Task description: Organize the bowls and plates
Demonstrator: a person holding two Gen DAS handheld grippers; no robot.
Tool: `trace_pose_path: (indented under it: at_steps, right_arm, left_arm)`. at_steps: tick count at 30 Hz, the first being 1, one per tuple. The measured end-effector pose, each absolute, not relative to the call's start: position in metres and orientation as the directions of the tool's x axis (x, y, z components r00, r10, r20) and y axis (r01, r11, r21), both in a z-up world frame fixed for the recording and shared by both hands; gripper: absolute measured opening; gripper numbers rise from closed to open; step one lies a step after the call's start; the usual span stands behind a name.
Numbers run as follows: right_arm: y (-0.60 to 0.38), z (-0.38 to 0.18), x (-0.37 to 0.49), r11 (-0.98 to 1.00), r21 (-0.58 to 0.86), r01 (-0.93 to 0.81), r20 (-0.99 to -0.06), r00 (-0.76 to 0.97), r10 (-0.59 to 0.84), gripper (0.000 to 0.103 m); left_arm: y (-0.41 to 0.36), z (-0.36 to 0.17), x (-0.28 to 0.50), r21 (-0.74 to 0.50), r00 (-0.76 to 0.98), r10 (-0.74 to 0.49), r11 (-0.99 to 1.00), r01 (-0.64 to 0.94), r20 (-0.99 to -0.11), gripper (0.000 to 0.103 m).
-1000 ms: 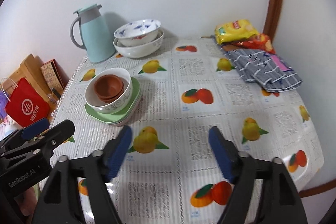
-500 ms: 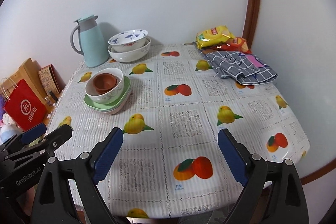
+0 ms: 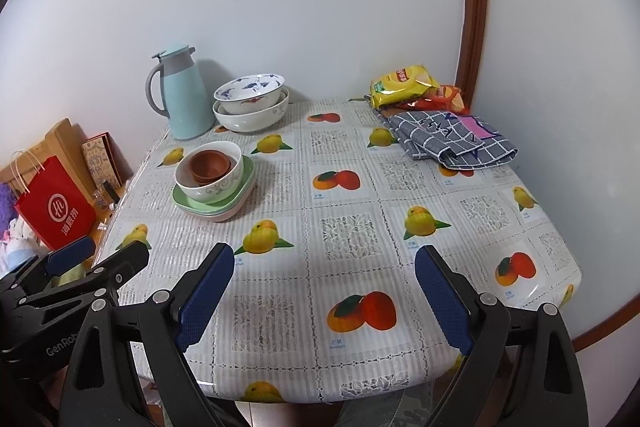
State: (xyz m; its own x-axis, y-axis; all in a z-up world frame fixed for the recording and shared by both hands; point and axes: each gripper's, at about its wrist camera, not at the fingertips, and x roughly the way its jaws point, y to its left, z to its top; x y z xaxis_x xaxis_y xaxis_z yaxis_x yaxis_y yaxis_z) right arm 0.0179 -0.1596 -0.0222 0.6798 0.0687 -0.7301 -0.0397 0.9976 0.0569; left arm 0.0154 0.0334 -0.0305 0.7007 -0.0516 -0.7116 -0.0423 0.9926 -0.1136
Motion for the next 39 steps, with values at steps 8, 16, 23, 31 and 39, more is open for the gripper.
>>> trace_pose_path:
  at_steps: [8, 16, 23, 31, 39]
  right_arm:
    - [-0.1575, -0.0193, 0.0146, 0.997, 0.063, -0.042, -0.727, 0.683, 0.075, 0.091]
    - [-0.1524, -0.0176, 0.0124, 0.997, 0.064, -0.053, -0.723, 0.686, 0.083, 0.091]
    - [-0.1514, -0.0173, 0.0113, 0.996, 0.067, -0.053, -0.723, 0.686, 0.085, 0.091]
    - [-0.1524, -0.0167, 0.0102, 0.996, 0.074, -0.058, -0.724, 0.684, 0.093, 0.091]
    - [-0.1532, -0.0179, 0.0106, 0.996, 0.075, -0.057, -0.726, 0.682, 0.093, 0.091]
  left_arm:
    - [0.0333, -0.0298, 0.0144, -0.110, 0.700, -0.048, 0.993, -0.044, -0.713, 0.077]
    - [0.0335, -0.0296, 0.0136, -0.111, 0.699, -0.049, 0.993, -0.044, -0.713, 0.077]
    - [0.0347, -0.0293, 0.0143, -0.112, 0.699, -0.049, 0.993, -0.045, -0.714, 0.077]
    - [0.0350, -0.0292, 0.0138, -0.111, 0.699, -0.048, 0.993, -0.046, -0.713, 0.077]
    - [0.0347, -0.0297, 0.0137, -0.110, 0.697, -0.047, 0.993, -0.046, -0.715, 0.077]
